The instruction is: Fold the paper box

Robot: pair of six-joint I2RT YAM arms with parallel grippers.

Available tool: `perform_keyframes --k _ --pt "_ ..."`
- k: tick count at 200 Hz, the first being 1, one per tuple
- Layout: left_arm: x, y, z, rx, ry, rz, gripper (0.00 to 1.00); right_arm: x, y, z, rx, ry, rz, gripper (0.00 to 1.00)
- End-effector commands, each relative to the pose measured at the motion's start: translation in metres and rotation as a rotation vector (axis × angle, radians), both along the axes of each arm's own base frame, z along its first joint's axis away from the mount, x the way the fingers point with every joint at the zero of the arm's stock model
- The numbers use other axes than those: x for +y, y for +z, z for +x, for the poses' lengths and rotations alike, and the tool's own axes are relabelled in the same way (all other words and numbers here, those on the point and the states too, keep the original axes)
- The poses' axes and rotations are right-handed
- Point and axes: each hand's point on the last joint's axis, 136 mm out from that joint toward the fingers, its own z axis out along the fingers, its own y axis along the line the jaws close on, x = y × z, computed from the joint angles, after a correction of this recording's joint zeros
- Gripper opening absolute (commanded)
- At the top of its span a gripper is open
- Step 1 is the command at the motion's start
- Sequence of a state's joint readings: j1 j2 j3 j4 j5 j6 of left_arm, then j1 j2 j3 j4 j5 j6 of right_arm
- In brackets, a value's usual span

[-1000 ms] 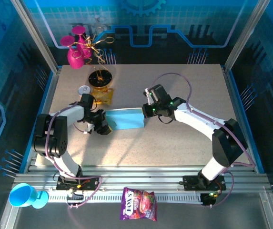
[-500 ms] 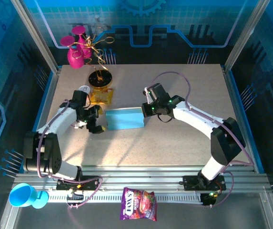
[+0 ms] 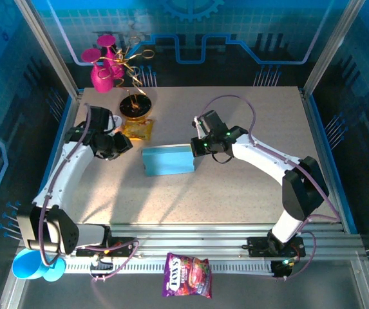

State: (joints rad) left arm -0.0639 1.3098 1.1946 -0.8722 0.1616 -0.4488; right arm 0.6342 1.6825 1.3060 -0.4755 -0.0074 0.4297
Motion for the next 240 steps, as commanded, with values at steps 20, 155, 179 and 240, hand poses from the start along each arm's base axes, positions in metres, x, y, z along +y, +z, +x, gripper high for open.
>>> perform_keyframes --k 20,155,179,240 --pt "-0.029 0.003 0.003 -0.113 -0.432 0.077 0.30 -0.006 -0.032 -0.028 0.144 0.030 -0.081 0.00" --pt "-0.034 -0.019 0.015 -0.096 -0.531 0.150 0.31 -0.006 -0.033 -0.029 0.146 0.035 -0.079 0.00" --pt "-0.033 -0.022 0.018 -0.091 -0.534 0.157 0.29 -0.006 -0.033 -0.029 0.148 0.033 -0.077 0.00" --pt "-0.033 -0.022 0.022 -0.102 -0.522 0.163 0.25 -0.006 -0.032 -0.029 0.148 0.035 -0.073 0.00"
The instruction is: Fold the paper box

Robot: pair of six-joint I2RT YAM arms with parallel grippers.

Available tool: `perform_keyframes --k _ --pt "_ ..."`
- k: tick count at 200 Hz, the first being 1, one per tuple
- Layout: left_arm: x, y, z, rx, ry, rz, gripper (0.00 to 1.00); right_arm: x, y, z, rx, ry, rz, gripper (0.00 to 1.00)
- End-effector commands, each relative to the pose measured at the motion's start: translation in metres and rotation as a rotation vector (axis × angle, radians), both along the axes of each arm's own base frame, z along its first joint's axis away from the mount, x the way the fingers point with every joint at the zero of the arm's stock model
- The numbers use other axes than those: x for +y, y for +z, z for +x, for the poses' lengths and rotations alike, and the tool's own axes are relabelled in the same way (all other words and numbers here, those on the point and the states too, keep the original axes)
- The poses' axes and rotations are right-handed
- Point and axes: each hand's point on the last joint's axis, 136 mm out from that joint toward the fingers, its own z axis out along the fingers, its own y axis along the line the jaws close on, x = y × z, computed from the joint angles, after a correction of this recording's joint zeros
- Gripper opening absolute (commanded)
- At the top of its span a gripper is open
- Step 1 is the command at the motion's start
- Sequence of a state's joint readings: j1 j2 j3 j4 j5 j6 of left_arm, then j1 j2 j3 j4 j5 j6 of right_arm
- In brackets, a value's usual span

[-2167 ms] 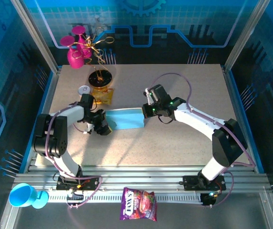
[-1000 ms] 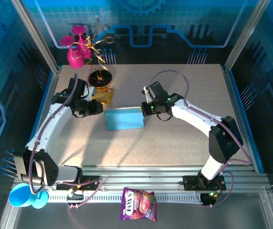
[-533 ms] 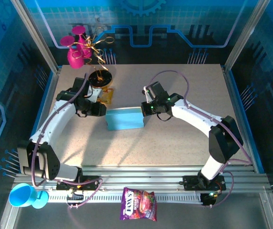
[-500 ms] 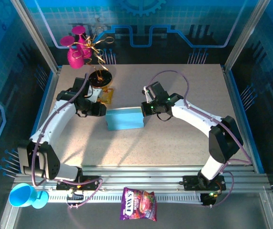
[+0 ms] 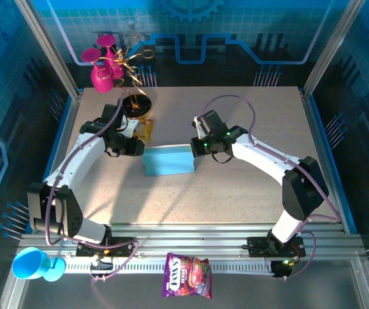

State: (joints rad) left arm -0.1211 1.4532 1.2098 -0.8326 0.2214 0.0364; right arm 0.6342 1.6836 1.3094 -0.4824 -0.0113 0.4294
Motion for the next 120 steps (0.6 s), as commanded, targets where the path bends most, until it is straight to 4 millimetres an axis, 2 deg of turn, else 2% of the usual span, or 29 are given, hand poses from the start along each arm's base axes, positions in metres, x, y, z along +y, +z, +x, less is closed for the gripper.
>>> perform_keyframes --k 1,22,71,120 --pt "-0.0031 0.0094 0.0087 -0.044 -0.023 0.005 0.25 -0.0061 -0.0318 -0.0287 0.143 0.033 -0.072 0.00" --pt "-0.0037 0.0088 0.0099 -0.040 -0.015 -0.001 0.19 -0.0063 -0.0322 -0.0281 0.141 0.033 -0.074 0.00" --pt "-0.0049 0.0094 0.0089 -0.040 0.002 -0.014 0.18 -0.0061 -0.0312 -0.0281 0.139 0.035 -0.073 0.00" --pt "-0.0095 0.0112 0.0065 0.004 0.051 -0.064 0.12 -0.0059 -0.0321 -0.0295 0.147 0.035 -0.075 0.00"
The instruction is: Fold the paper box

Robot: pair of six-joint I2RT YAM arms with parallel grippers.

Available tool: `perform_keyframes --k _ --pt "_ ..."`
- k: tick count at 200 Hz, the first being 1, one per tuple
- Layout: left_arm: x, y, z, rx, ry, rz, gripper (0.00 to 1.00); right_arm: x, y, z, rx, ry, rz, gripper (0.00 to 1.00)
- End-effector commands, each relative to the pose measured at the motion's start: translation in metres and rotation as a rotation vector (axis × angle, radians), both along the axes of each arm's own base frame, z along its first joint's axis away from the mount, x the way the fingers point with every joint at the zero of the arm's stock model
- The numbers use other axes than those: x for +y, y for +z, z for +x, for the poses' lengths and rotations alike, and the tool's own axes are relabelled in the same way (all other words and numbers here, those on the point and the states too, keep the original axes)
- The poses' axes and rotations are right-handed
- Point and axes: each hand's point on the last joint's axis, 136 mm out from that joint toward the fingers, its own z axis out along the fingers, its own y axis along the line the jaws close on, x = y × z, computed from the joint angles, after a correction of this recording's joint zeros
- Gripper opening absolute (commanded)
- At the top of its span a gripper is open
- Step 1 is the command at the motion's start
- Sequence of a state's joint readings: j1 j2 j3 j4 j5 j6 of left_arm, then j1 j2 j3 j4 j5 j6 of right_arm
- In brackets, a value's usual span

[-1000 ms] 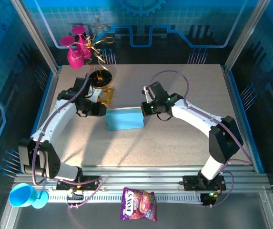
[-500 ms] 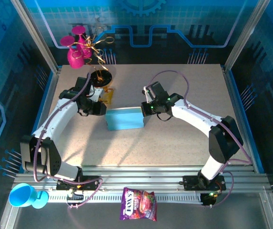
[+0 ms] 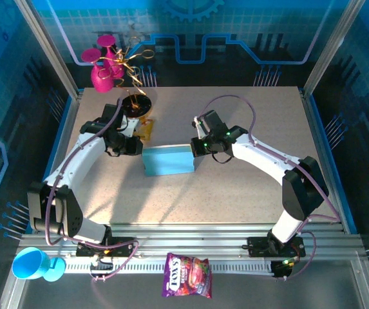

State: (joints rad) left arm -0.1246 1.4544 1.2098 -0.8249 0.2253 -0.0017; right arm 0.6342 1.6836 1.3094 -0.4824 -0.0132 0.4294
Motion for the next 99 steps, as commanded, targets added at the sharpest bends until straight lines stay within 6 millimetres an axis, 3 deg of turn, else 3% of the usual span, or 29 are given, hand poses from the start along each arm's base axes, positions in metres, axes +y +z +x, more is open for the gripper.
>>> perform_keyframes --k 1,99 --pt "-0.0077 0.0103 0.0052 -0.002 0.023 -0.047 0.12 -0.0064 -0.0326 -0.0294 0.147 0.034 -0.077 0.00" --pt "-0.0110 0.0035 0.0008 0.055 0.113 -0.108 0.07 -0.0060 -0.0327 -0.0295 0.150 0.033 -0.074 0.00"
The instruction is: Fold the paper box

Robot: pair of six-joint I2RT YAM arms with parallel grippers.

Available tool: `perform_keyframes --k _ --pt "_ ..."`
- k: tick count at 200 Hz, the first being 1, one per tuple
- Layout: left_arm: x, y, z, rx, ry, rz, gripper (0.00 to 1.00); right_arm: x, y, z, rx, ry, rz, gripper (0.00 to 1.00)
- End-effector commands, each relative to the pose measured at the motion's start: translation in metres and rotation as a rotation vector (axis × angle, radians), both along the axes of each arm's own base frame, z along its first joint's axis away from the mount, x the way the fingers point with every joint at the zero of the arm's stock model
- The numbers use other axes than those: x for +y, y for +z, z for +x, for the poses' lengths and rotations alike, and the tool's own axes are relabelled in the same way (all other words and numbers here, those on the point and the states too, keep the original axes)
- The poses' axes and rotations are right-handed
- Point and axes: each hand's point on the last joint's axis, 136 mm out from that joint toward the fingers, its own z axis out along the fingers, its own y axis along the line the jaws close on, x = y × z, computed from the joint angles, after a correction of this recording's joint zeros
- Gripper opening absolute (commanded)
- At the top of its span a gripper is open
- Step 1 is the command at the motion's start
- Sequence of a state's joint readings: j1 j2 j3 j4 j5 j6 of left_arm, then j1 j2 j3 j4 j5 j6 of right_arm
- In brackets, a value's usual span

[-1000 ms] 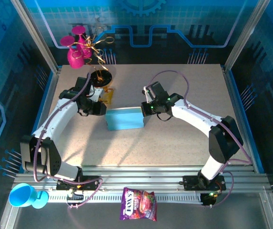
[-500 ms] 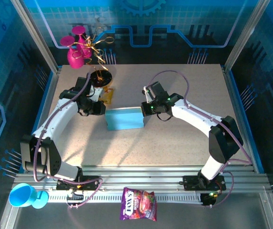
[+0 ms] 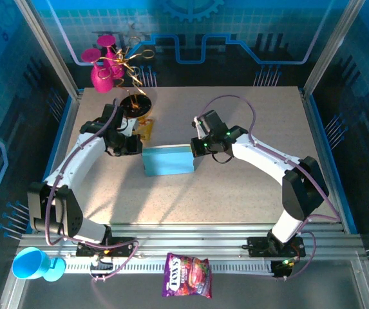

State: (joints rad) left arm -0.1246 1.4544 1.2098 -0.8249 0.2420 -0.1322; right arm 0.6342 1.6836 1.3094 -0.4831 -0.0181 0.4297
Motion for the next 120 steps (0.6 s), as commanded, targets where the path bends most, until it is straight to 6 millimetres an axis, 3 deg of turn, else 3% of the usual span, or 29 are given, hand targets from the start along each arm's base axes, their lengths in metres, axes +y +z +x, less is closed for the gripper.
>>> perform_keyframes --k 1,61,120 --pt "-0.008 0.003 0.002 0.003 0.008 -0.050 0.07 -0.007 -0.033 -0.029 0.147 0.030 -0.078 0.00" --pt "-0.011 -0.004 -0.002 0.000 0.028 -0.077 0.04 -0.006 -0.032 -0.029 0.140 0.029 -0.075 0.00" --pt "-0.001 -0.006 -0.005 -0.030 0.030 -0.015 0.03 -0.006 -0.032 -0.029 0.137 0.030 -0.076 0.00"
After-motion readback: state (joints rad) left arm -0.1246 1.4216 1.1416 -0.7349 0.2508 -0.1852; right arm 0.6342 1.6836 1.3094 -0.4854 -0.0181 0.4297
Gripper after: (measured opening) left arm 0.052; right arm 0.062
